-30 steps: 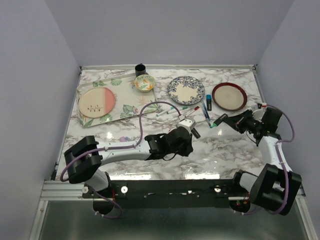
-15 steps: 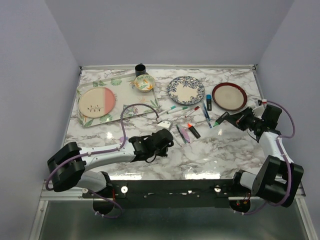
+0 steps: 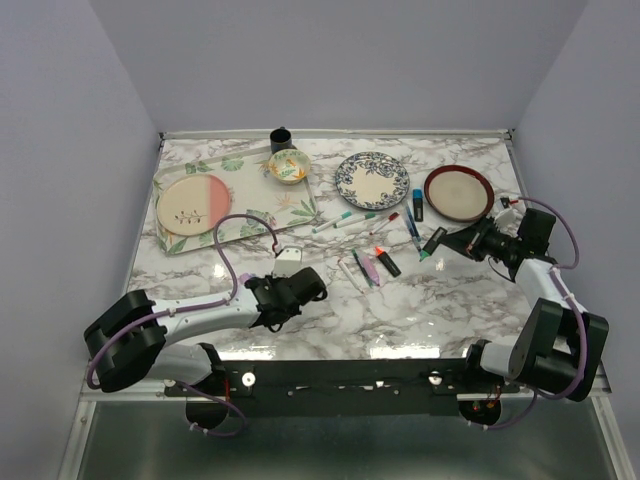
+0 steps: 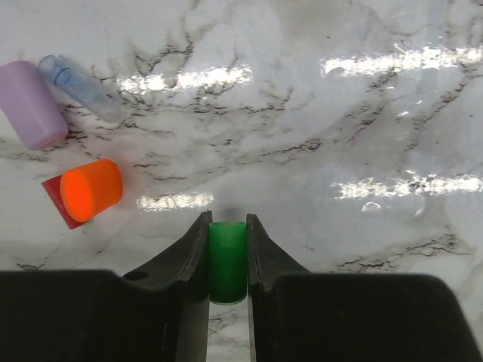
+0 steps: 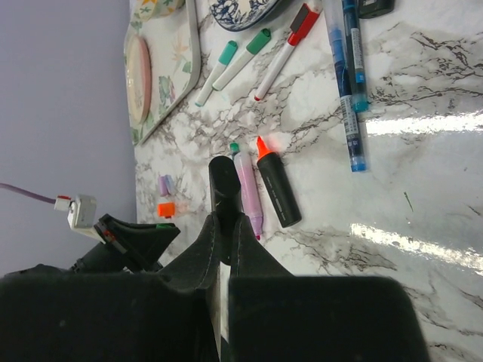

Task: Open the pen caps

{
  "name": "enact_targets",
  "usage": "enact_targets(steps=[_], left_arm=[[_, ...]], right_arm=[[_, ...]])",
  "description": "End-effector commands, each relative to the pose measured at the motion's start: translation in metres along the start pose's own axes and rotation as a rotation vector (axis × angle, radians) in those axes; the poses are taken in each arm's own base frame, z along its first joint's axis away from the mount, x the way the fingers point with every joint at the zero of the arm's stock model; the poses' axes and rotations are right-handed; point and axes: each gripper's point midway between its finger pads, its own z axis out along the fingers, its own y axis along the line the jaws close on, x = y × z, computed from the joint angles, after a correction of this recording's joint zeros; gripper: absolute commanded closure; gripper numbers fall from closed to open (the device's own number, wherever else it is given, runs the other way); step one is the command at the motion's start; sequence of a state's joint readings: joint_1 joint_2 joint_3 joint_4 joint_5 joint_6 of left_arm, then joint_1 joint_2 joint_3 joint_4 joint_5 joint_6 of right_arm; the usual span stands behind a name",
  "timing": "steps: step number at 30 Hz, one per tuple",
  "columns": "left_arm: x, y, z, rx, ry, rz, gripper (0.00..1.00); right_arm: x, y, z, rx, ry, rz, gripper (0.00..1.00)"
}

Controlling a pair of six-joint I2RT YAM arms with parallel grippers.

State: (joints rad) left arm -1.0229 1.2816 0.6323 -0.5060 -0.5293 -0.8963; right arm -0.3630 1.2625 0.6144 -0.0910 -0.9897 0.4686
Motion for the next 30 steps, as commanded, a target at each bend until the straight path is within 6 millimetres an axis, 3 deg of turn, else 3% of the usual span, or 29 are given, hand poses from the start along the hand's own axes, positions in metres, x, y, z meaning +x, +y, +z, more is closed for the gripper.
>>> enact_targets(steps=[1,8,15,22,30], left_arm=[[-0.005,0.035,-0.001,-0.16,-0.055,-0.03,0.71],[-0.006,0.059,0.003,-0.274,-0.047,-0.014,0.63],[-0.015,0.064,0.013,-0.303,-0.042,-0.013,0.6],[-0.034,0.051,0.006,-0.253,-0.07,-0.019,0.59],[-0.054,0.025,-0.013,-0.091,-0.094,-0.058,0.52]], right_arm=[[-0.005,0.012,0.001,-0.05,0.01,-0.06,0.99],[-0.004,0.013,0.002,-0.065,0.027,-0.044,0.99],[-0.003,0.015,0.002,-0.07,0.032,-0.042,1.0],[0.002,0.018,0.005,-0.063,0.064,-0.089,0.99],[0.03,0.05,0.028,-0.054,0.182,-0.358,0.99]])
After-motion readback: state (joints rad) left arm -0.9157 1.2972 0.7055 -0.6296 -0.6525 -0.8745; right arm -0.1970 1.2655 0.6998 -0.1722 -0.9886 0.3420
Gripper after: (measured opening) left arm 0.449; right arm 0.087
